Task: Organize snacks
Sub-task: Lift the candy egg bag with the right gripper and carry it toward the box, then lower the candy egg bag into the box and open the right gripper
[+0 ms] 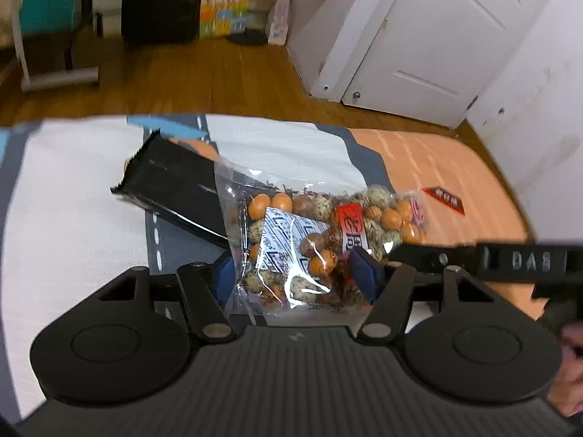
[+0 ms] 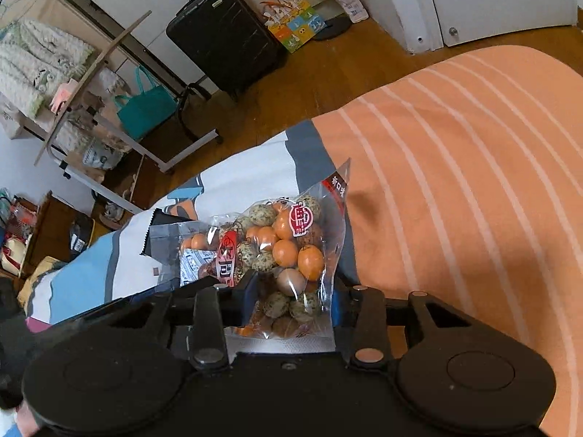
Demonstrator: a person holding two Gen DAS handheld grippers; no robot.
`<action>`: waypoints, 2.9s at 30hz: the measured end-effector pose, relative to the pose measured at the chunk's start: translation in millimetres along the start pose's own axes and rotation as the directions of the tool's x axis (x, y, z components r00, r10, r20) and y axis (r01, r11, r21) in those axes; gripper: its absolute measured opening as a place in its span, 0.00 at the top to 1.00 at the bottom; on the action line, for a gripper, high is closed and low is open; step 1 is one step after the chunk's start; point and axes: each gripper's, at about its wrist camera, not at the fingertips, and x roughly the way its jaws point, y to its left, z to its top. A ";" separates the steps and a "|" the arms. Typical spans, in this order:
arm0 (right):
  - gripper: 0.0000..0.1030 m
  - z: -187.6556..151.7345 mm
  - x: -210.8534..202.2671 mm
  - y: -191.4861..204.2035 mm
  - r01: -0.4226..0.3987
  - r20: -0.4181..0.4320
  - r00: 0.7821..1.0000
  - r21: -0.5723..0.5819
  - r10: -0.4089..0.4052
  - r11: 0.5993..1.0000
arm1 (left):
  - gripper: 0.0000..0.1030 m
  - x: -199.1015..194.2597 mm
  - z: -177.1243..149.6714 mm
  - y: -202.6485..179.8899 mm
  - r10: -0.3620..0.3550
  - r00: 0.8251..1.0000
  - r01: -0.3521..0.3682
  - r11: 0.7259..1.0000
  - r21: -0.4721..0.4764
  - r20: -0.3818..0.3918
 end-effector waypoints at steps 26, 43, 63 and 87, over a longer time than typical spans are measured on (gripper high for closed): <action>0.53 -36.3 -48.3 45.9 -0.056 -0.179 0.983 -0.170 0.025 0.984 | 0.38 -87.7 -27.3 -8.7 0.017 0.991 -0.020 1.000 -0.020 -0.135; 0.53 -90.0 -112.8 134.0 -0.152 -0.275 0.960 -0.337 0.057 0.929 | 0.38 -217.7 -73.7 -6.9 0.117 0.982 -0.118 0.993 -0.002 -0.152; 0.53 -175.4 -158.2 252.8 -0.313 -0.362 0.923 -0.506 0.132 0.804 | 0.39 -374.4 -150.3 28.3 0.302 0.952 -0.304 0.952 -0.046 -0.044; 0.53 -180.8 -45.0 426.9 -0.453 -0.408 0.879 -0.557 0.246 0.696 | 0.40 -428.0 -117.7 215.0 0.475 0.879 -0.462 0.869 -0.176 0.042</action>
